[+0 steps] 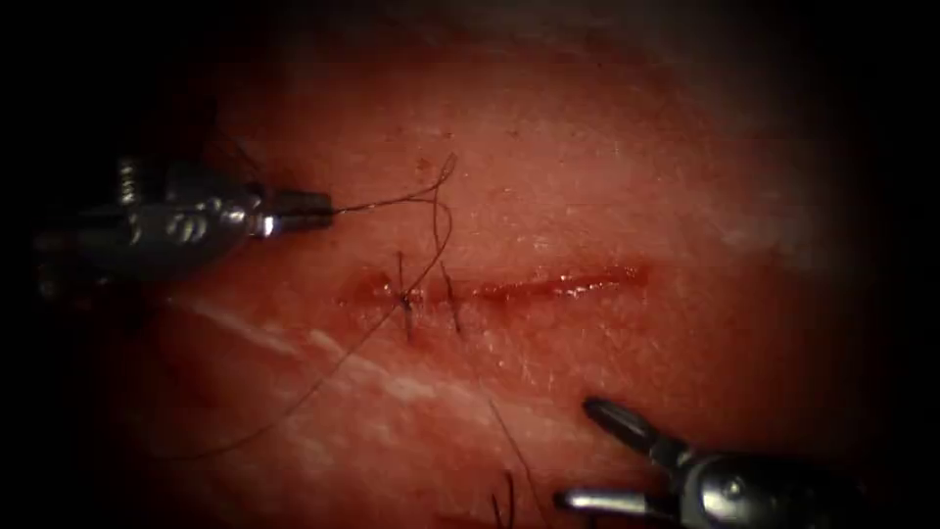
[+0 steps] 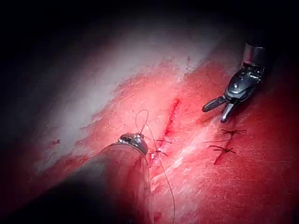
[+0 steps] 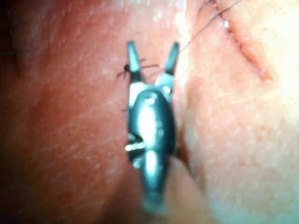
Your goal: Wound Closure
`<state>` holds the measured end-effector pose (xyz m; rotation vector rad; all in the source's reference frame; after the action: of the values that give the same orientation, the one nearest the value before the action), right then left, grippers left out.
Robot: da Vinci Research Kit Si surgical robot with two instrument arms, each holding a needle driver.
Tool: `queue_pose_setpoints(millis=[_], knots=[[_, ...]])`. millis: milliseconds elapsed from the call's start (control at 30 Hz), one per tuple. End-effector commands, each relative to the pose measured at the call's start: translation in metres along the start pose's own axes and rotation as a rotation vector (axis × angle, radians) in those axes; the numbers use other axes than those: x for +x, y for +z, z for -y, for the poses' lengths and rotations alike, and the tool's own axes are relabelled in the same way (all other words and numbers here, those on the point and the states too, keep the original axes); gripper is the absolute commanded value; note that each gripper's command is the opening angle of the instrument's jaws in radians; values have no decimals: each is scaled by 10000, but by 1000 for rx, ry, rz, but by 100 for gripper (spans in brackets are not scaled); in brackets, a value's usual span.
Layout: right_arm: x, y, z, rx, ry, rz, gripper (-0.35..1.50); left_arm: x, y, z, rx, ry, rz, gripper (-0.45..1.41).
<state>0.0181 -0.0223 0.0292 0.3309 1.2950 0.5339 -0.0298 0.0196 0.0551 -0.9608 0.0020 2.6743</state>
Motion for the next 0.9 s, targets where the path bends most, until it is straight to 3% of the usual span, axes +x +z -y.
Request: queue_pose_setpoints(millis=[33,167,267,333,433,633,767,900], knots=[[-1,2,-3,3,-2,6,110,2,7,-6,-20,-15,-20,-45],[12,2,-20,13,-11,8,115,6,-5,-22,-78,-58,-78,-45],[14,7,-26,26,-22,13,116,1,-7,-37,-146,-65,-72,-45],[12,15,-30,62,-39,26,101,-8,1,-62,-239,-55,-51,-45],[17,21,-43,98,-66,33,88,-9,12,-77,-259,-47,-61,-45],[57,39,-97,190,-151,112,39,12,55,-95,-241,-22,-62,-45],[84,40,-122,206,-179,127,30,20,68,-94,-243,-15,-67,-45],[81,39,-126,194,-188,133,27,20,65,-92,-242,-13,-66,-45]])
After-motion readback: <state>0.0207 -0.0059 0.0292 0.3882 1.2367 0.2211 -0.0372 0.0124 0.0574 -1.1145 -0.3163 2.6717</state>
